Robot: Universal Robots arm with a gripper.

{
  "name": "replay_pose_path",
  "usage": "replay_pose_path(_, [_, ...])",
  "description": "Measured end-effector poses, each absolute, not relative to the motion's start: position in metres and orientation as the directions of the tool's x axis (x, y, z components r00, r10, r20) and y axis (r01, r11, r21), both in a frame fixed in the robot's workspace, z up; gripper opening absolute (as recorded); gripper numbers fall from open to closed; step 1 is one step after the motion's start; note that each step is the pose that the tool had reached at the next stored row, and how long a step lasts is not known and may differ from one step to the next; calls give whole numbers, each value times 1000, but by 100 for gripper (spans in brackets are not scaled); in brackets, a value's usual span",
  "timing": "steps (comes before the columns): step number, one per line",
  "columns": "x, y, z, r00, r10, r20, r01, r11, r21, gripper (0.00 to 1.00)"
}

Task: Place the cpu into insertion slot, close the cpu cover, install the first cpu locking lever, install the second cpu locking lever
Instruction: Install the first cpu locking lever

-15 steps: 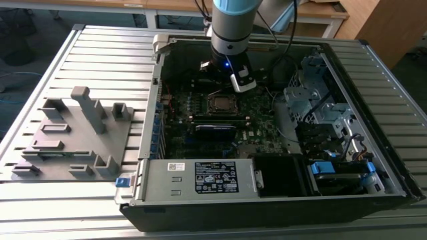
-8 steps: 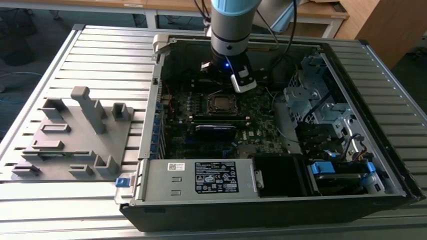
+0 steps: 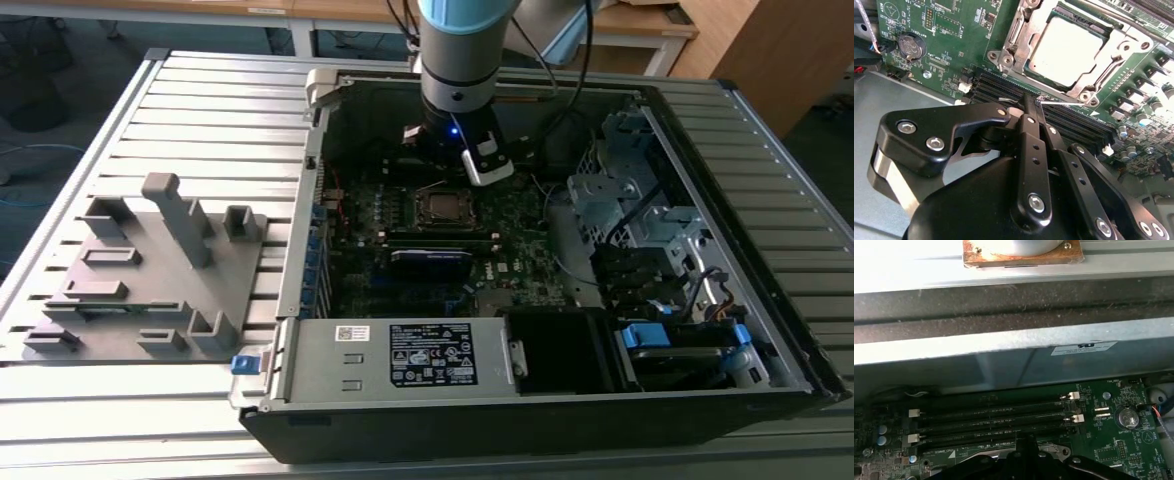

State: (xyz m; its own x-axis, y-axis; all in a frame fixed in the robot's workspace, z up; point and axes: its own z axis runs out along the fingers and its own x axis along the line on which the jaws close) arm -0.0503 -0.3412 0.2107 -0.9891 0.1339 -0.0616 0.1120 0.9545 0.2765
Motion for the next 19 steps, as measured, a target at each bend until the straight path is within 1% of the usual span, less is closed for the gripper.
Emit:
replay_pose_path(2, [-51,-341,210,-989,134,-64,112,954,277,10])
replay_pose_path(7, [-52,-341,208,-986,134,-99,102,954,281,10])
replay_pose_path(19, [-54,-335,205,-983,145,-109,111,956,272,10])
